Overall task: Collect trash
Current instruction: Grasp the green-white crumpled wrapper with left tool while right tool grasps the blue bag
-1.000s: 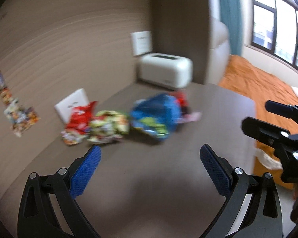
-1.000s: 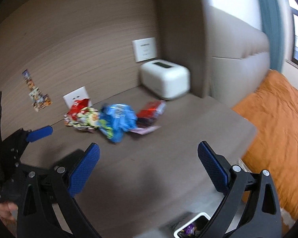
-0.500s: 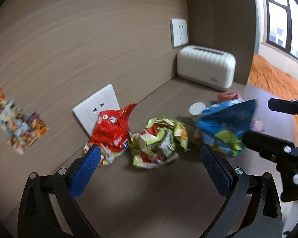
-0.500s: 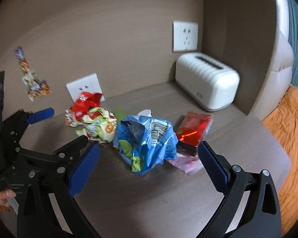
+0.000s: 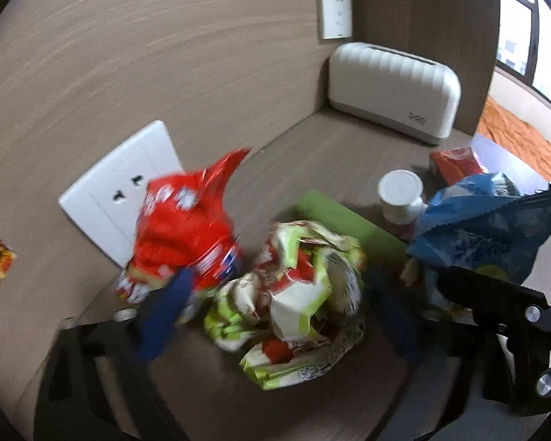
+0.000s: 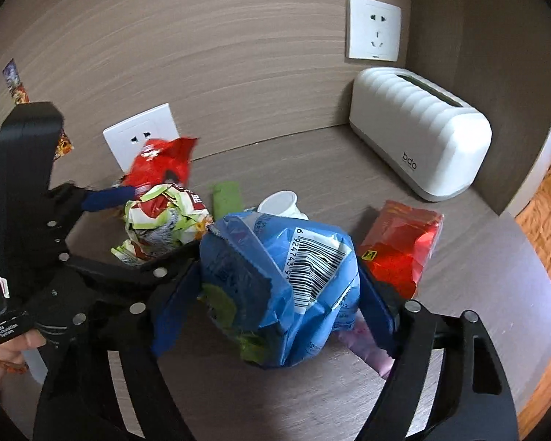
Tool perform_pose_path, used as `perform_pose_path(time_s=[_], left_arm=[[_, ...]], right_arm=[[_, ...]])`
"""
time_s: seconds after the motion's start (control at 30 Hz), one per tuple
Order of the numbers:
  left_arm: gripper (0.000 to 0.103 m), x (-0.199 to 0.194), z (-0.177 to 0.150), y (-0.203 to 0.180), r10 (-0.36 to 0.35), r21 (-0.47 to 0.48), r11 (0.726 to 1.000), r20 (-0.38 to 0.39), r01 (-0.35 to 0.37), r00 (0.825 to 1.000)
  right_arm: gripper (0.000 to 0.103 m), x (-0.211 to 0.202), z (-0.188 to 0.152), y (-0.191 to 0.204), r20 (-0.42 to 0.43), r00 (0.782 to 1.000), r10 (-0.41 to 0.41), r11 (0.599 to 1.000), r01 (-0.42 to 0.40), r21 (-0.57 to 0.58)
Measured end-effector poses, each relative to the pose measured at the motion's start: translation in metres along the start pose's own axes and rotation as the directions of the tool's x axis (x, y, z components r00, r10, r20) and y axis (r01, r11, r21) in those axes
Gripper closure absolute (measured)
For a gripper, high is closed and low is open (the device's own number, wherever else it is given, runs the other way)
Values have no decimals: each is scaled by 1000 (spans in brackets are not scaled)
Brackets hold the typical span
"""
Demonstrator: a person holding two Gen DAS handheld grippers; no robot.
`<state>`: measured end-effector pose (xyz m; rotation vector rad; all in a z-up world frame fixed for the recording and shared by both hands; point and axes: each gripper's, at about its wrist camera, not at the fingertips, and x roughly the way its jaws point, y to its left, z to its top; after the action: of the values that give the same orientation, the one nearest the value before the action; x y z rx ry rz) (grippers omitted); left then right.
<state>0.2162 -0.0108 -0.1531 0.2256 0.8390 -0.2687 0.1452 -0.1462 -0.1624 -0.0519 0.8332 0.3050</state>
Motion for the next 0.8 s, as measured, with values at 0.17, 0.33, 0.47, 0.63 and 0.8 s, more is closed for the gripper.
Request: perform_pose_path(time_s=[0.17, 0.33, 0.47, 0.63, 0.8], left_arm=[[43, -9, -1, -4, -41, -23, 999, -2, 40, 999], [43, -39, -7, -5, -47, -41, 998, 34, 48, 998], [43, -64, -16, -6, -63, -48, 997, 41, 65, 997], [43, -97, -28, -17, -98, -48, 994, 43, 100, 994], [43, -119, -37, -48, -146, 13, 989, 43, 145, 988]], right_arm=[[24, -11, 0, 1, 20, 1000, 7, 1000, -7, 8], [24, -36, -4, -3, 51, 999, 2, 999, -4, 34], [24, -60, -12, -6, 77, 997, 2, 998, -7, 61], [24, -94, -25, -6, 109, 994, -29, 998, 22, 66], [24, -126, -42, -20, 123, 991, -57, 991, 42, 125]])
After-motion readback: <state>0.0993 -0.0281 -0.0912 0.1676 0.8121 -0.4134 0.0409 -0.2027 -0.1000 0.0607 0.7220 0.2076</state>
